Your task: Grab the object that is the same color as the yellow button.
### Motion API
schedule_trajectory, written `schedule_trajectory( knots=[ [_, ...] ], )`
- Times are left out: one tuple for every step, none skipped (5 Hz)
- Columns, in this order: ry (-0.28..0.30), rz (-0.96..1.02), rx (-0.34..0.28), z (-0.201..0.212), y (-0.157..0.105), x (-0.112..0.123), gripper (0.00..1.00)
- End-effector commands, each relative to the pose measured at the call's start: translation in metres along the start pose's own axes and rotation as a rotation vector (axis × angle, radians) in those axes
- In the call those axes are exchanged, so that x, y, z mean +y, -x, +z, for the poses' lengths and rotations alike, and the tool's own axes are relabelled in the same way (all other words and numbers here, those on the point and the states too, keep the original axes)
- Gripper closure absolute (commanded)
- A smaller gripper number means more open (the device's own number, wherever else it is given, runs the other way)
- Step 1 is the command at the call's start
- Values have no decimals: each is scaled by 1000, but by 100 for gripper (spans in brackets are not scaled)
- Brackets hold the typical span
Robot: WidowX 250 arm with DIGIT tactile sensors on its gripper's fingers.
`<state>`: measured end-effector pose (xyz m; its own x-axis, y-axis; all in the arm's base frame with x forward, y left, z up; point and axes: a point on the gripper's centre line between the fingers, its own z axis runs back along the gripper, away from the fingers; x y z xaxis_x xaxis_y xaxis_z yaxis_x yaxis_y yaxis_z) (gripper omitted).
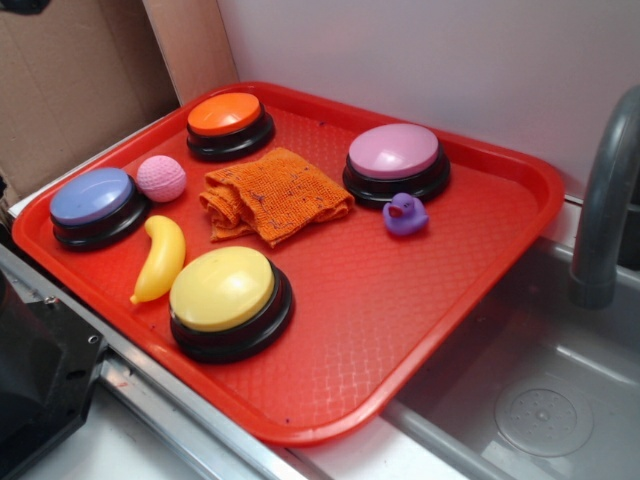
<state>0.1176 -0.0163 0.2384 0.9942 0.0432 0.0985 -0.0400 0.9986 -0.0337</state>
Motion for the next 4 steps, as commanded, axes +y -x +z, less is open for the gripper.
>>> schedule_trajectory(
  knots=[
    [0,0,0,0,0,0,0],
    [42,192,-4,-21,-3,12,0],
    [32,359,12,-50,-9,21,0],
    [2,605,6,-89,-10,33,0]
  ],
)
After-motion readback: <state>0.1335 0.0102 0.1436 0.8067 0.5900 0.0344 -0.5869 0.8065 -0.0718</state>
